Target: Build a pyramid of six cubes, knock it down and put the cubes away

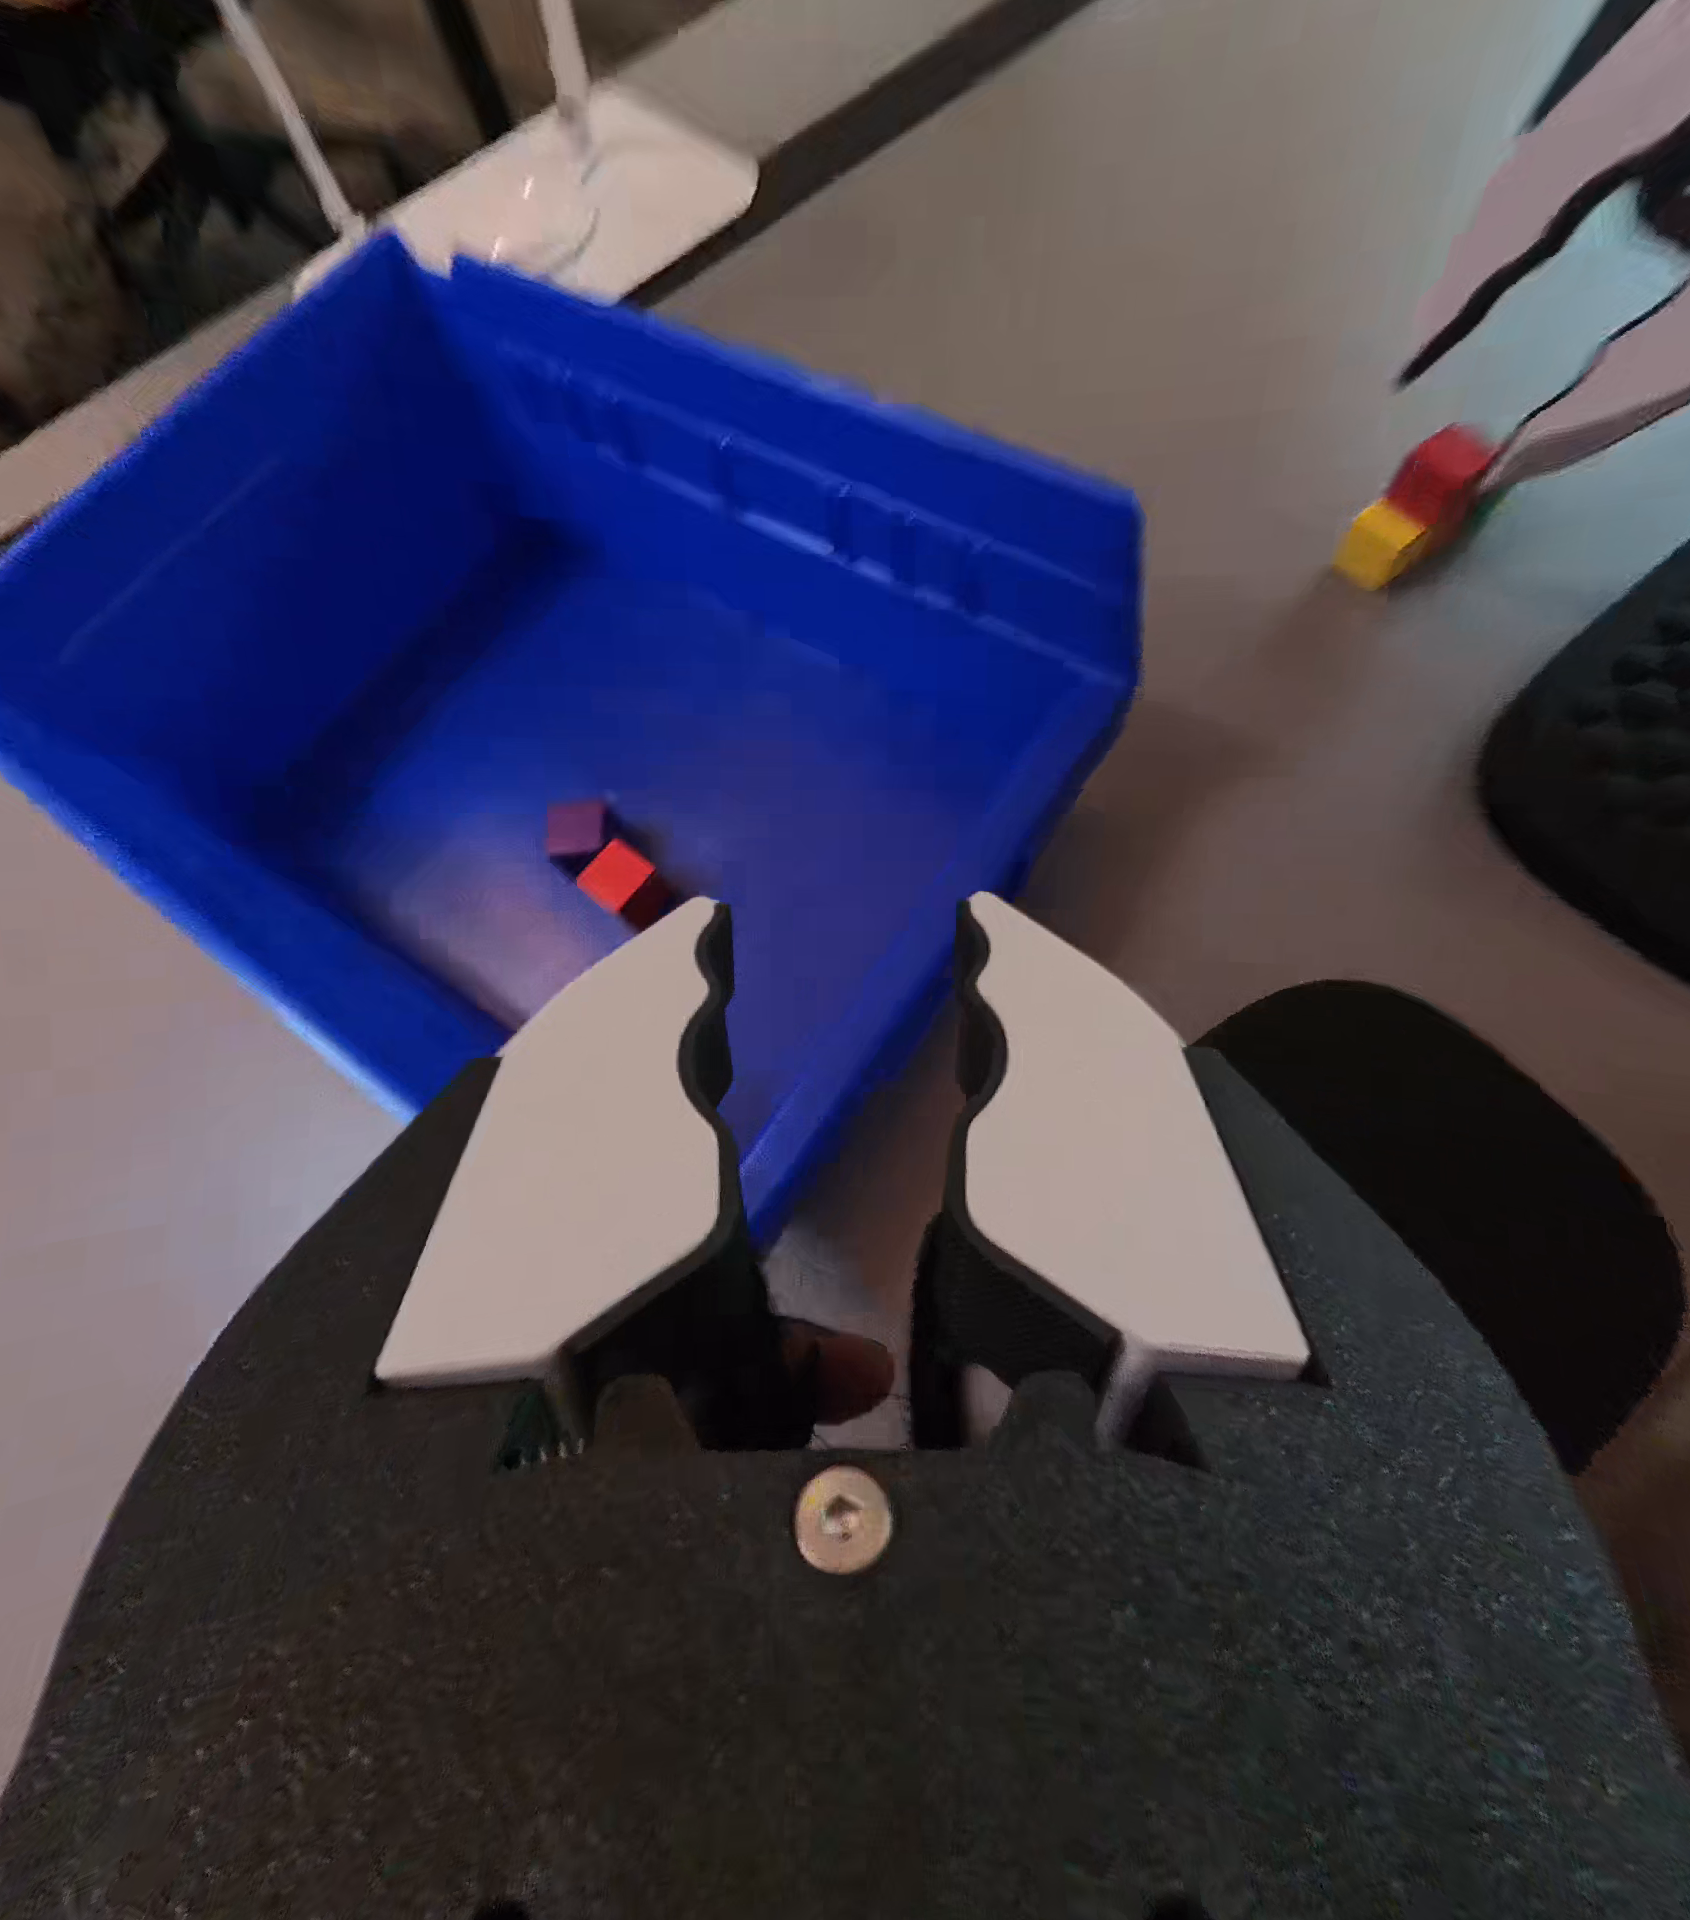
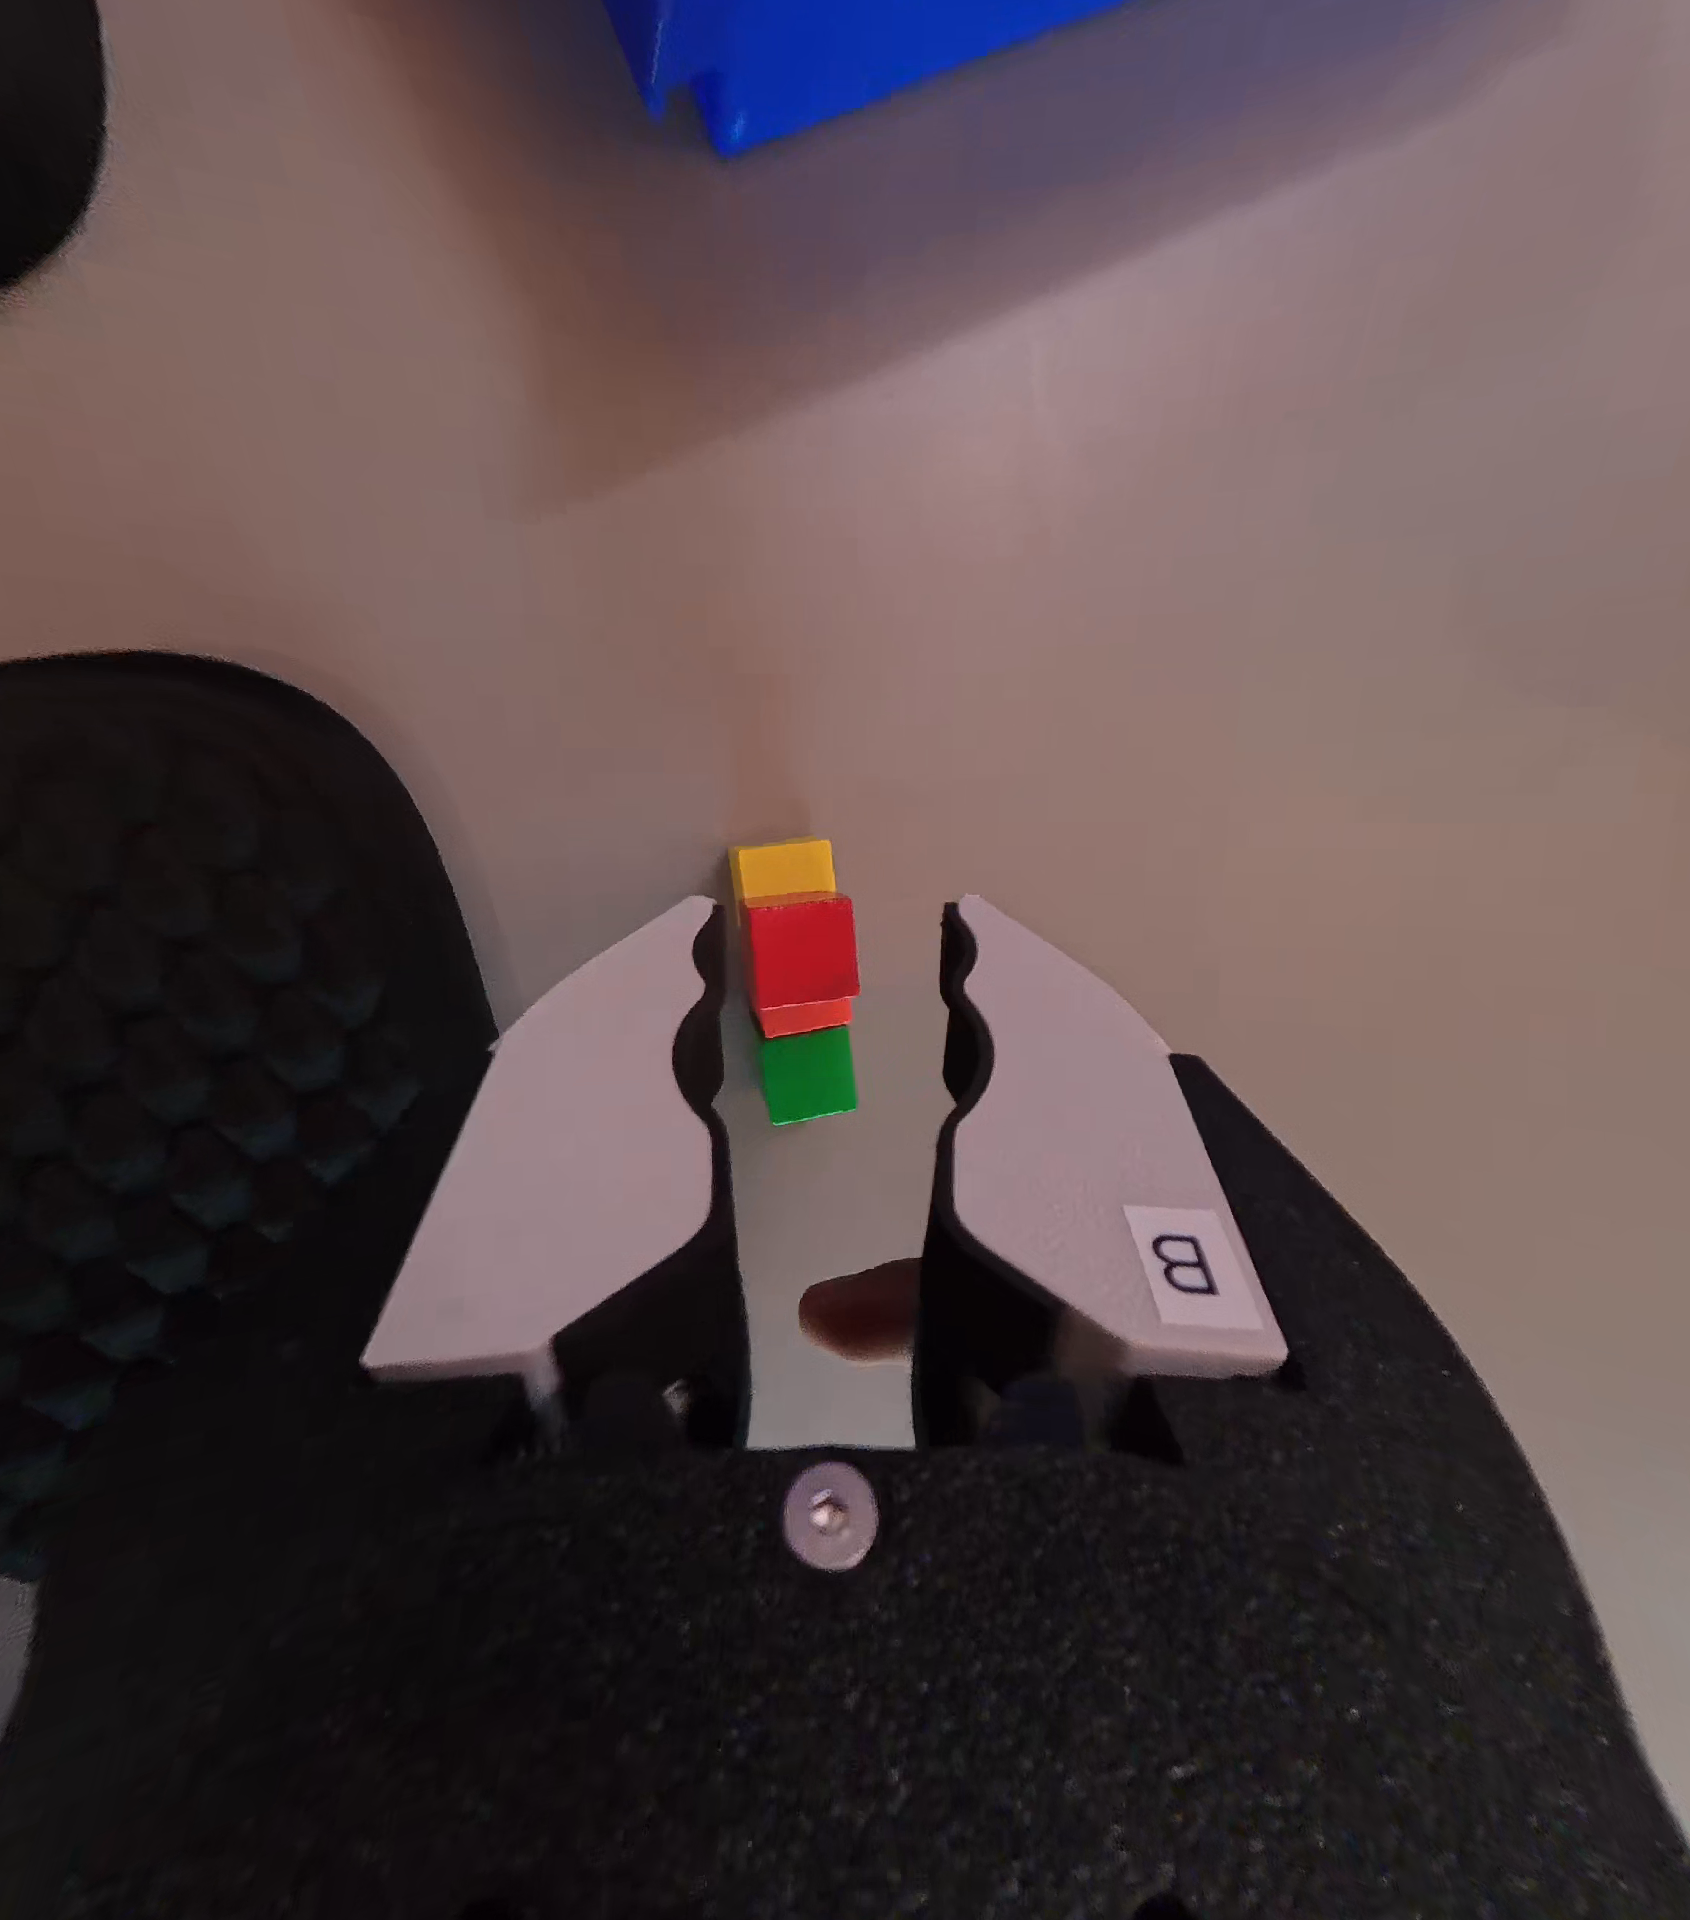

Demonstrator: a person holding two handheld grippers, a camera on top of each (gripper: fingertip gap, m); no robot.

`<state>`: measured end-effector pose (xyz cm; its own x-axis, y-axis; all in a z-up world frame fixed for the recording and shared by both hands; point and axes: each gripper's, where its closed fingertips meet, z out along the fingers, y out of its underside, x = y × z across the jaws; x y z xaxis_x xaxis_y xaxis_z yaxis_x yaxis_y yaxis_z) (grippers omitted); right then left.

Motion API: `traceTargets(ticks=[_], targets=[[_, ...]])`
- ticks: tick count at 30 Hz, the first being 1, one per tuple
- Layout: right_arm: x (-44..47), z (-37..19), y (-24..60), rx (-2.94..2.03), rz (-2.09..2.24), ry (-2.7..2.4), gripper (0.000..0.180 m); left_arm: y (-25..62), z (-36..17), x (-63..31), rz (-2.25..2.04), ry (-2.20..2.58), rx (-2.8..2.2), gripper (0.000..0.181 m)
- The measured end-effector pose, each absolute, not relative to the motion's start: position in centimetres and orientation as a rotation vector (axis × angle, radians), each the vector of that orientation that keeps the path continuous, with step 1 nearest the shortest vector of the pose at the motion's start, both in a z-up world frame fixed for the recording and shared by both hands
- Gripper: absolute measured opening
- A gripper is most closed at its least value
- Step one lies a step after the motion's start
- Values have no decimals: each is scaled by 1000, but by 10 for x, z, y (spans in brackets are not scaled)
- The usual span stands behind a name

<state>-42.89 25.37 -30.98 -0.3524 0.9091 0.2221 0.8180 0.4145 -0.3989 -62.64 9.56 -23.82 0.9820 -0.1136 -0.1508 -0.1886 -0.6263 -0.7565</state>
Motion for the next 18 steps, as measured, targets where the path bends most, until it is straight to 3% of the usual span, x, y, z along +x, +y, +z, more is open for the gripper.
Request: traceTargets(ticks=[1, 11, 18], targets=[[-430, -304, 253, -1470, 339, -2239, 40, 99, -243, -635, 162, 218, -2327, 40], [-432, -266, 228, -1334, 531, -2046, 40, 151, -326, -683, 181, 15, -3053, 46], [-420, -258, 225, -1310, 584, -2000, 39, 160, -349, -690, 37, -157, -3054, 36]])
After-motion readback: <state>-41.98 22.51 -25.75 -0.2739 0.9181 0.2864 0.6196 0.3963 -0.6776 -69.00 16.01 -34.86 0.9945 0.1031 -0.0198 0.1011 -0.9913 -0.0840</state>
